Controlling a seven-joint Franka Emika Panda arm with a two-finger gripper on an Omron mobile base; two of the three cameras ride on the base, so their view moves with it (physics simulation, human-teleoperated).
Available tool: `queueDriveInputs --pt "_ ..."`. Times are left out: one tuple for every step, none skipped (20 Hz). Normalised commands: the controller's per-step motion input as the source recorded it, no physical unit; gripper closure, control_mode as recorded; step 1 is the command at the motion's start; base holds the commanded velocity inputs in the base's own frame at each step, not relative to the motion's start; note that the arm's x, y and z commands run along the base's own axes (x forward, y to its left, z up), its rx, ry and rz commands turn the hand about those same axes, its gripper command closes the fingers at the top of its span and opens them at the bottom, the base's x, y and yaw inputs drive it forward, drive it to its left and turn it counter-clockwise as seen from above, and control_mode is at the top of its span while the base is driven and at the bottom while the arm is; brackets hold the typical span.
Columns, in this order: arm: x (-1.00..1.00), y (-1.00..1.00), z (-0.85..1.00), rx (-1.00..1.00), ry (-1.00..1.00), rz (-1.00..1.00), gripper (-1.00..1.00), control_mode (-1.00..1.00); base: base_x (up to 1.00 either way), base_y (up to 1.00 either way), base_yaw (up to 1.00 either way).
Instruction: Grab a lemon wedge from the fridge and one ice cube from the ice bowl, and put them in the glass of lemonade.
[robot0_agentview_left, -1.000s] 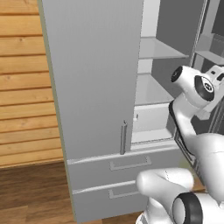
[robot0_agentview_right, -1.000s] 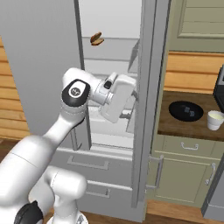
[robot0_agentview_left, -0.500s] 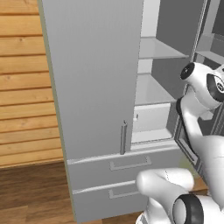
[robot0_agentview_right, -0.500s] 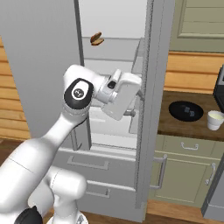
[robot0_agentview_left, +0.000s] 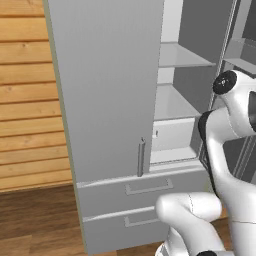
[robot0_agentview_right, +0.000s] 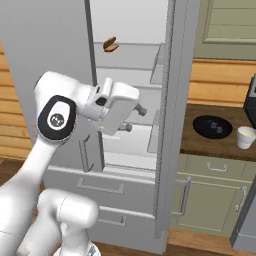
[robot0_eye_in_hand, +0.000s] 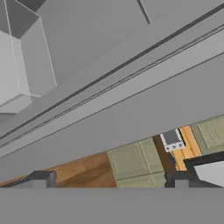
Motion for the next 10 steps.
queueDriveInputs --pt "0.0 1.0 0.0 0.15 -0.15 0.13 -1.0 -1.0 0.0 0.0 0.0" --pt "0.0 1.0 0.0 0.16 -0.15 0.13 -1.0 -1.0 0.0 0.0 0.0" --pt "0.04 1.0 0.0 0.18 -0.16 0.11 -1.0 -1.0 0.0 0.0 0.0" --pt "0.16 1.0 -0.15 0.24 -0.17 0.09 -1.0 -1.0 0.0 0.0 0.0" --pt "0.21 1.0 -0.36 0.27 -0.21 0.05 -1.0 -1.0 0.0 0.0 0.0" --pt "0.26 1.0 -0.47 0.28 -0.18 0.05 -1.0 -1.0 0.0 0.0 0.0" --pt "0.36 1.0 -0.51 0.31 -0.15 0.05 -1.0 -1.0 0.0 0.0 0.0" --pt "0.45 1.0 -0.59 0.31 -0.11 0.06 -1.0 -1.0 0.0 0.0 0.0" --pt "0.6 1.0 -0.69 0.32 -0.07 0.06 -1.0 -1.0 0.0 0.0 0.0" --pt "0.69 0.96 -0.79 0.32 -0.04 0.05 -1.0 -1.0 0.0 0.0 0.0"
